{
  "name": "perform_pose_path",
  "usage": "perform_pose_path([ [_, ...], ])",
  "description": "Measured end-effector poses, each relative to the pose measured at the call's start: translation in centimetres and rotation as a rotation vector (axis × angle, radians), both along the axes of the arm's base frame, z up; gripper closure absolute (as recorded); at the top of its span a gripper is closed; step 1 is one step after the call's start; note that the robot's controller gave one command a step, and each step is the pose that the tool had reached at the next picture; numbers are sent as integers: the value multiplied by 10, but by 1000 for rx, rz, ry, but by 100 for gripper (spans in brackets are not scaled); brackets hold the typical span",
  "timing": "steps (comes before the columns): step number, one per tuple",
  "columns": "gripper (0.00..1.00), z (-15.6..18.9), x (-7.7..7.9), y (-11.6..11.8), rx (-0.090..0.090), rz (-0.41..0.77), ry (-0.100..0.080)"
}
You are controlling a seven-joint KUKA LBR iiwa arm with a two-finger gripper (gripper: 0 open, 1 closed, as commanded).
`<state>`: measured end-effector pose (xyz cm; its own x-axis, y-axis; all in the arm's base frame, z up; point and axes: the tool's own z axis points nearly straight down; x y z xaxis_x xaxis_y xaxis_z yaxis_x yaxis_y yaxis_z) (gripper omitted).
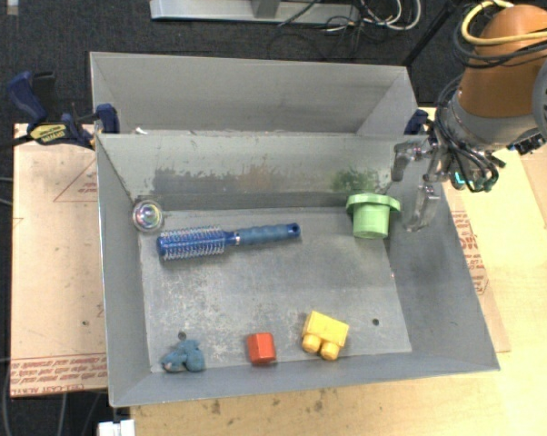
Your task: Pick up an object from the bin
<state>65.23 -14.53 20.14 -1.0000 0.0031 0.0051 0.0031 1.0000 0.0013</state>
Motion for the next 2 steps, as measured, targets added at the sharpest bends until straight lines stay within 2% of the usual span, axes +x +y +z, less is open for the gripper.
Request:
perform_pose_path([
  [1,0,-94,-2,-2,-5,129,-27],
  [2,0,-131,-9,-9,0,-18,-9],
])
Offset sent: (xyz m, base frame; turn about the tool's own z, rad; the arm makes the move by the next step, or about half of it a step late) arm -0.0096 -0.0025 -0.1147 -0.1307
